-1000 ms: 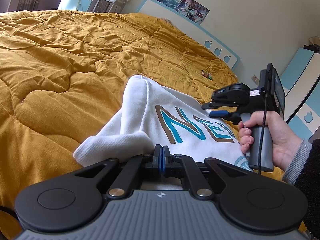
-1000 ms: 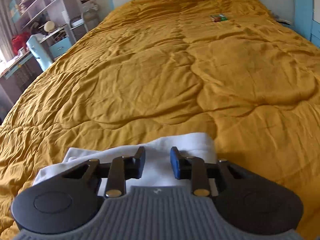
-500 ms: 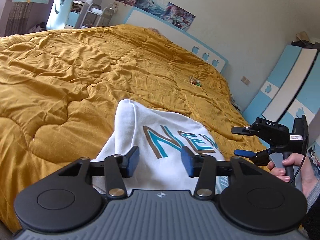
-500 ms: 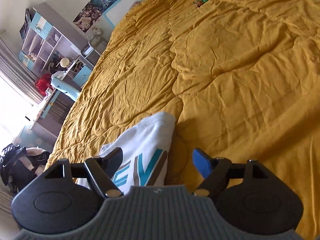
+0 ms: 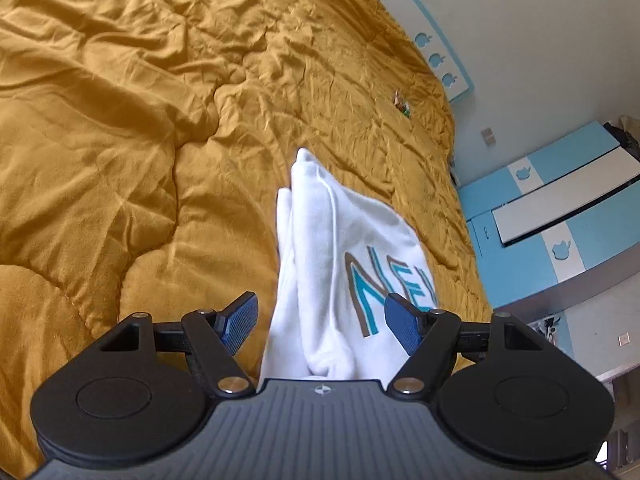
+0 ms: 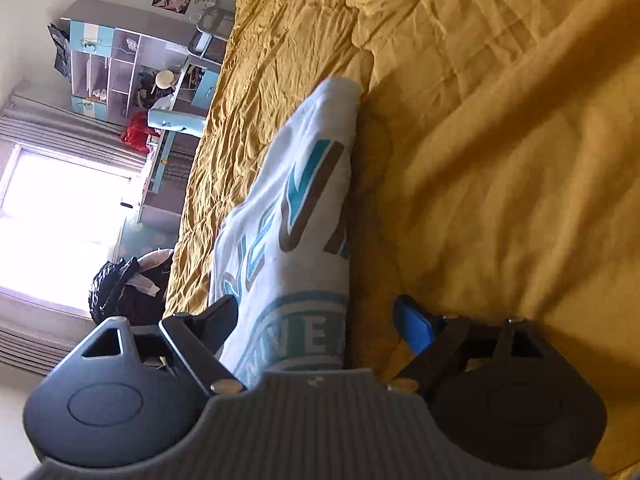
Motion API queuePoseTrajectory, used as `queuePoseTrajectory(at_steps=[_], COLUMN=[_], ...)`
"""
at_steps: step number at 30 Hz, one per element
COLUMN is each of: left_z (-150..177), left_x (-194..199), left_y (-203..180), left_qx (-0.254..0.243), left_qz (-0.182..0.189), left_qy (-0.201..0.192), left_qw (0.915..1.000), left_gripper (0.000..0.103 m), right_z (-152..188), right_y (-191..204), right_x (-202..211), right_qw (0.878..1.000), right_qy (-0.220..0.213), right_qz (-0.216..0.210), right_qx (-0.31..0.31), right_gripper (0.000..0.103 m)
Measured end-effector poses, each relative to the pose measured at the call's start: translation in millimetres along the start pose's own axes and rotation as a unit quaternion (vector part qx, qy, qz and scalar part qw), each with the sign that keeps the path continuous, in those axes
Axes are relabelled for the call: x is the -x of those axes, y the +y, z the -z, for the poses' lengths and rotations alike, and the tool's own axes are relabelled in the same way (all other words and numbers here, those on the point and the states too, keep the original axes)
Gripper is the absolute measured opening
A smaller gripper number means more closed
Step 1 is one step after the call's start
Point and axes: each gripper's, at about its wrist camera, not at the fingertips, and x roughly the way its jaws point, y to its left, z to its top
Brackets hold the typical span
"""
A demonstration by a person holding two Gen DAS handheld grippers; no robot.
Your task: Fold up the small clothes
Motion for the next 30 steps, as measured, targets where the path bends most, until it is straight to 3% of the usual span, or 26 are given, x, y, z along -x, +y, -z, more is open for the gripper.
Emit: queuePoseTrajectory(at_steps=[3,9,16,19,20,22,24,26,30], left_z=[-6,-19,-23,-24,-23,-21,-18,-16,-14], left_x=[-20,-54,-108,-118,-118,-116,-112,-107,-96], left_y=[10,23,25,30,30,30,29,23,1], left_qx=[-0.009,0.020,0.057,0.094,0.096,0.093,0.095,0.084,0.054], left_qz=[0.002,0.096,0.133,0.145,0.139,0.124,0.125,0.120,0.100], left_qy=[0.037,0.095,0.125,0.127,0.129,0.122,0.109,0.095,0.074], left_qw=[0.9993,0.9906,0.9815,0.9767,0.9772,0.9803,0.9816,0.9847,0.9908], left_gripper=[0.083,0.084,0.083,0.062,0.058,0.039,0.029,0.026,0.025], right_z=[-2,-15,-19,-20,-20,-20,-16,-14,-10], right_y=[-6,-22,-24,-25,-25,-21,-16,-13,-4], right_x=[-7,-31,-75,-86,-87,-88,-86,-84,-74], right_qw=[0.999,0.989,0.982,0.982,0.982,0.984,0.989,0.993,0.994], right_qy=[0.019,0.069,0.080,0.074,0.072,0.066,0.056,0.040,0.003], right_qz=[-0.024,-0.108,-0.146,-0.149,-0.147,-0.144,-0.124,-0.101,-0.107], right_qx=[-0.009,-0.079,-0.089,-0.094,-0.090,-0.078,-0.060,-0.048,-0.032], right_gripper=[0.082,0.080,0.080,0.078,0.077,0.075,0.061,0.046,0.030])
